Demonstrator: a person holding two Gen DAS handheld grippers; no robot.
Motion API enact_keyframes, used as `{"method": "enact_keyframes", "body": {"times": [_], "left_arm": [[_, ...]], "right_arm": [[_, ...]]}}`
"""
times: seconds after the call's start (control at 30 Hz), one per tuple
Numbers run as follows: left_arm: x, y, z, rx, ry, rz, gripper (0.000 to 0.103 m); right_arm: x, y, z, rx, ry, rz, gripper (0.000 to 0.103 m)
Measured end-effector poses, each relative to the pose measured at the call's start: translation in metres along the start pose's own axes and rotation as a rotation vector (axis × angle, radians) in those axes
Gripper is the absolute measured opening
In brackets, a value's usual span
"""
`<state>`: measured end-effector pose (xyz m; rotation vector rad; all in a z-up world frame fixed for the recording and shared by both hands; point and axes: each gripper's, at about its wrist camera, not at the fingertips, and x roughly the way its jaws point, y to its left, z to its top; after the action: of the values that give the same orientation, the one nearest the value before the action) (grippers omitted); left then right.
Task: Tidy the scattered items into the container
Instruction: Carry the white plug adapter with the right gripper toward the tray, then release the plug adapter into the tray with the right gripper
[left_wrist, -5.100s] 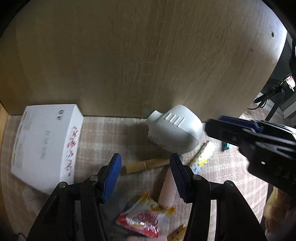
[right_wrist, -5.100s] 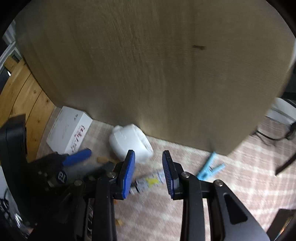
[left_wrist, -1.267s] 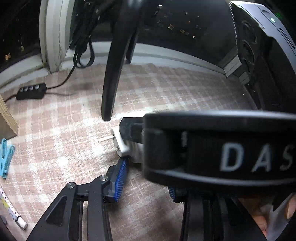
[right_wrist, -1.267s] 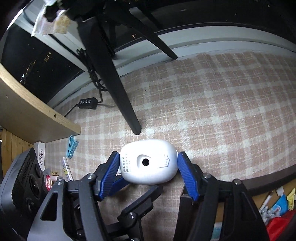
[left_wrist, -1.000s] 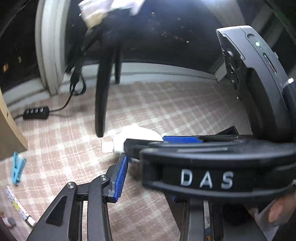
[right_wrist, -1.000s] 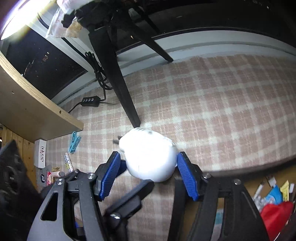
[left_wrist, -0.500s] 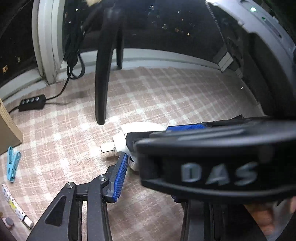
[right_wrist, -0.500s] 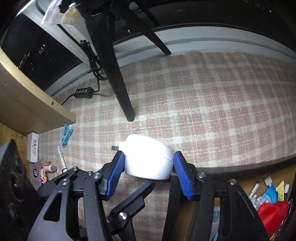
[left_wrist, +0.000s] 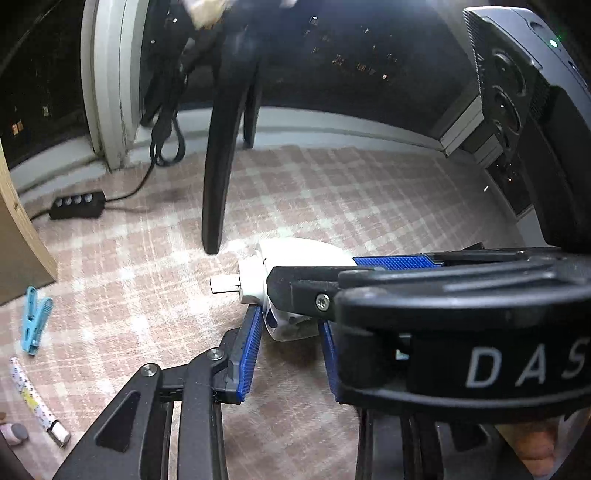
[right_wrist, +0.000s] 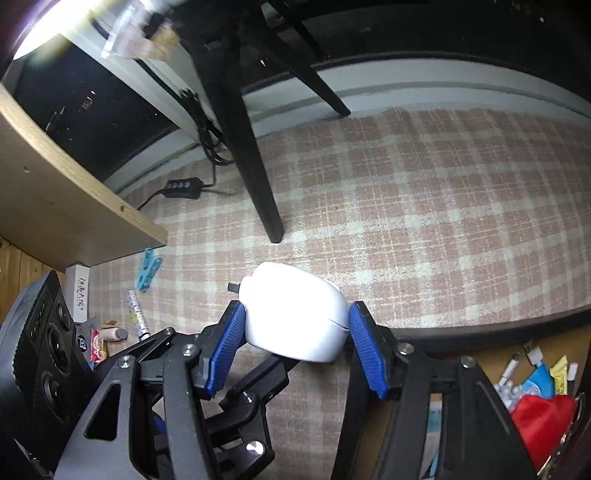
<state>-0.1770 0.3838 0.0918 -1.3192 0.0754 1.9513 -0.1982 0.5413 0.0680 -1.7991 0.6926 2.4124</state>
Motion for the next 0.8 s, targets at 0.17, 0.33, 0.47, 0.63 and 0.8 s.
{"method": "enact_keyframes", "body": {"times": [0.17, 0.33, 0.47, 0.63, 0.8], "left_arm": [[-0.014, -0.031, 0.0, 0.048, -0.017, -0.035, 0.028], [-0.01, -0.07, -0.004, 0.091, -0.004, -0.094, 0.028], [-0.005, -0.1, -0.011, 0.127, 0.033, -0.128, 0.028], [-0.014, -0.119, -0.02, 0.172, 0.042, -0.073, 0.028], [-0.042, -0.104, -0.032, 0.149, 0.026, -0.002, 0.028]], "right_arm": [[-0.031, -0.002, -0.009, -0.002, -0.033, -0.018, 0.058], [-0.065, -0.02, -0.028, 0.003, -0.054, -0.075, 0.058], [-0.087, -0.043, -0.045, 0.027, -0.055, -0.115, 0.058], [-0.107, -0.054, -0.064, 0.034, -0.099, -0.153, 0.058], [-0.119, -0.051, -0.08, 0.015, -0.136, -0.148, 0.058]]}}
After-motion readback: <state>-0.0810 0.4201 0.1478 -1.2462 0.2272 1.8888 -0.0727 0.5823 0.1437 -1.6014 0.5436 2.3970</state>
